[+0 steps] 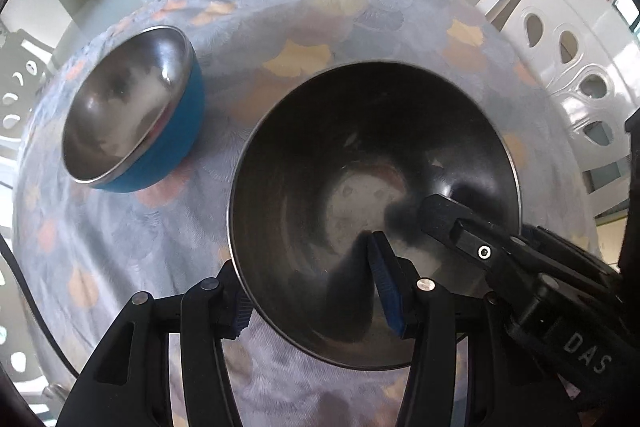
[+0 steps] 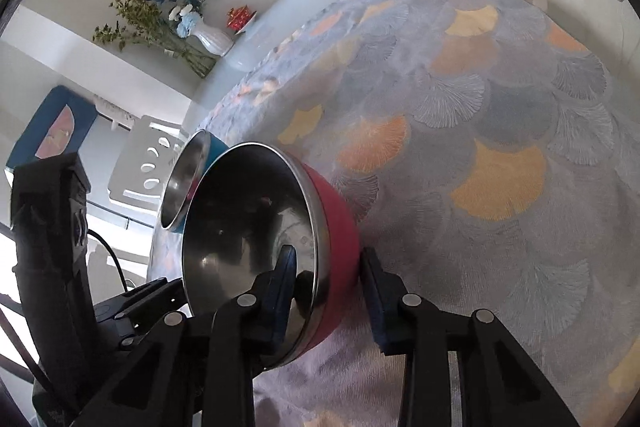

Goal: Organize plates and bowls
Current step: 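Grasp the rim of the red-bottomed steel bowl with both grippers, then carry the red steel bowl with both grippers and lower it into the pink bowl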

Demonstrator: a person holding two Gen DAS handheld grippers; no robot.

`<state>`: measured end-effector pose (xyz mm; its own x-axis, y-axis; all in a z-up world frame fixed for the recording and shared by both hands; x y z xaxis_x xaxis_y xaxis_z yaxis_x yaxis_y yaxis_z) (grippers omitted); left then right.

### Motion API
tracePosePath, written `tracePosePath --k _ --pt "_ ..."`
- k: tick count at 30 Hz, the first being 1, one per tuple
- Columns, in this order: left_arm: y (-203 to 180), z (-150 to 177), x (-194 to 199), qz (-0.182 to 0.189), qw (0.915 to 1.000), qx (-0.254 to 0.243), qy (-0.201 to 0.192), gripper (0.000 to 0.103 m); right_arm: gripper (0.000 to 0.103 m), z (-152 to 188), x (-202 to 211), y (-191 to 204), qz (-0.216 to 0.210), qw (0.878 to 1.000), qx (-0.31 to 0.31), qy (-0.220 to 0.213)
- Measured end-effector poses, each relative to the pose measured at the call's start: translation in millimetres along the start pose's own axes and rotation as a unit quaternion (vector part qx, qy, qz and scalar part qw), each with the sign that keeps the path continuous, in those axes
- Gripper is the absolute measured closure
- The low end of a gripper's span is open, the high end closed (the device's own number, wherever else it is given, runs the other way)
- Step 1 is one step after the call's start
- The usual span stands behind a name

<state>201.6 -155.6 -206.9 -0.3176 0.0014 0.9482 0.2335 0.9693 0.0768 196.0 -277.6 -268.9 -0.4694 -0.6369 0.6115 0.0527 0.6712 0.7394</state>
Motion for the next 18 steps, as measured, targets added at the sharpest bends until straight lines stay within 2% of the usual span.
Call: tracePosePath --k 4,7,13,18 --pt "-4 4 21 0.007 0.9997 -0.011 -0.022 0.055 0.071 3 15 8 -0.001 1.0 0.004 -0.019" --pt "-8 9 35 0.008 0.9989 -0.027 -0.038 0.055 0.071 6 26 17 0.016 0.999 0.021 -0.035" --pt "-3 22 65 0.018 0.9972 -0.036 -0.063 0.055 0.071 22 52 34 0.021 0.998 0.011 -0.057" --pt "7 45 79 0.009 0.9978 -0.028 -0.059 0.055 0.072 46 68 59 0.025 0.997 0.026 -0.065"
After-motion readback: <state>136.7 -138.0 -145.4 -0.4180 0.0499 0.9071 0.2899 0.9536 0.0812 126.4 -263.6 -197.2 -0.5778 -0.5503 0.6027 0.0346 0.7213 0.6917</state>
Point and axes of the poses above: each gripper's, at about its wrist camera, not at the fingertips, and x roughly against the way its jaws point, y to its left, z to its underside, the point moved 5 cm from there along -x, roughly the way its jaws point, and after that the axes turned 4 degrees about -z, right-handed, at the moved point
